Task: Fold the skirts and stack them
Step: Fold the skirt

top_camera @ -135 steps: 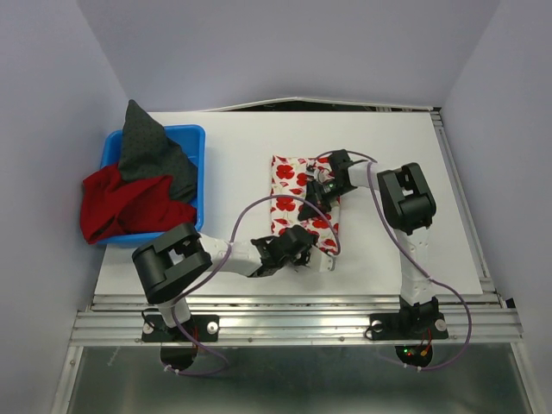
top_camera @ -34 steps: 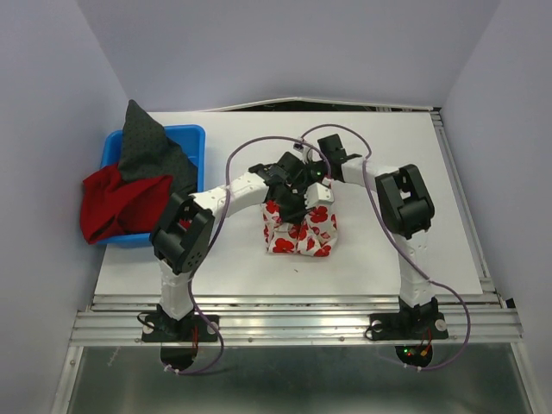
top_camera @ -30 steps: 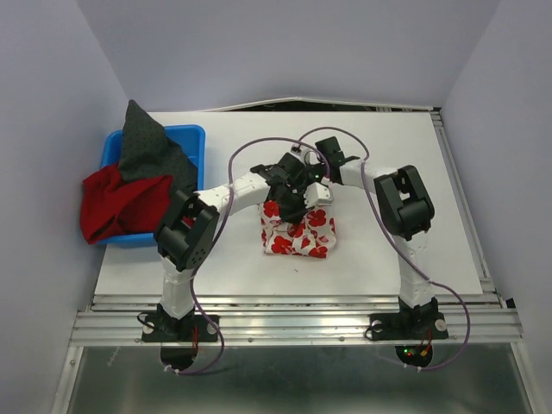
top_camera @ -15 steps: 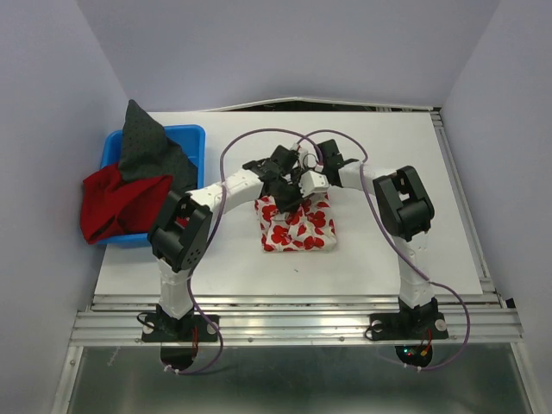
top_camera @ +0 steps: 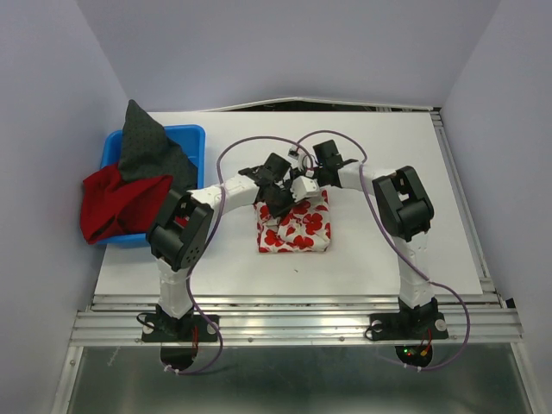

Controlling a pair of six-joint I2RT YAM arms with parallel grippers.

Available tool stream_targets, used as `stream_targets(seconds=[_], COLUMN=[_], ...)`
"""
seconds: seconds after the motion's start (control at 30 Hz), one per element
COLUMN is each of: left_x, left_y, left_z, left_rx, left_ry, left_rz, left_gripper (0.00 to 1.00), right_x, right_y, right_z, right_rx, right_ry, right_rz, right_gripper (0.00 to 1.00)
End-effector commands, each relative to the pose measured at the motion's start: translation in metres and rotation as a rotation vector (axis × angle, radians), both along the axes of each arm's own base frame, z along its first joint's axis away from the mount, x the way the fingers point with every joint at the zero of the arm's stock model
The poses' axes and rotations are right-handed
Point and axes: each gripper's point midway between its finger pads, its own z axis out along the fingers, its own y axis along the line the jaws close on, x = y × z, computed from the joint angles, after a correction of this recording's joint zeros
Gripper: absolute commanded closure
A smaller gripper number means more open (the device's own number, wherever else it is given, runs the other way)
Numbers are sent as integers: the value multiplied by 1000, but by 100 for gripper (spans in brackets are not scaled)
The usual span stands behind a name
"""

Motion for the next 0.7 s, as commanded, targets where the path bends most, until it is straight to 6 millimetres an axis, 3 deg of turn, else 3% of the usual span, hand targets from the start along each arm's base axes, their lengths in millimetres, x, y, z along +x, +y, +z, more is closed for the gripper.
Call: stream_targets(seconds=[0.0, 0.13, 0.4, 0.53, 0.67], left_x=[14, 23, 22, 26, 27], left_y=[16, 21, 20, 24, 21], left_z=[-3, 3, 37, 31, 5], left_rx=[22, 9, -23, 6, 30], left_ry=[-62, -85, -136, -146, -91], left_rz=[64, 103, 79, 68, 50], left_gripper=[100, 100, 100, 100, 100], right_x=[-77, -77, -73, -71, -70], right_y=[-48, -49, -48, -48, -45], right_z=[-98, -97, -99, -99, -98], right_rx=[-330, -334, -338, -338, -346], right_ry=[272, 266, 259, 253, 240], right_rz=[12, 12, 16, 19, 23], right_gripper=[73, 73, 73, 73, 73])
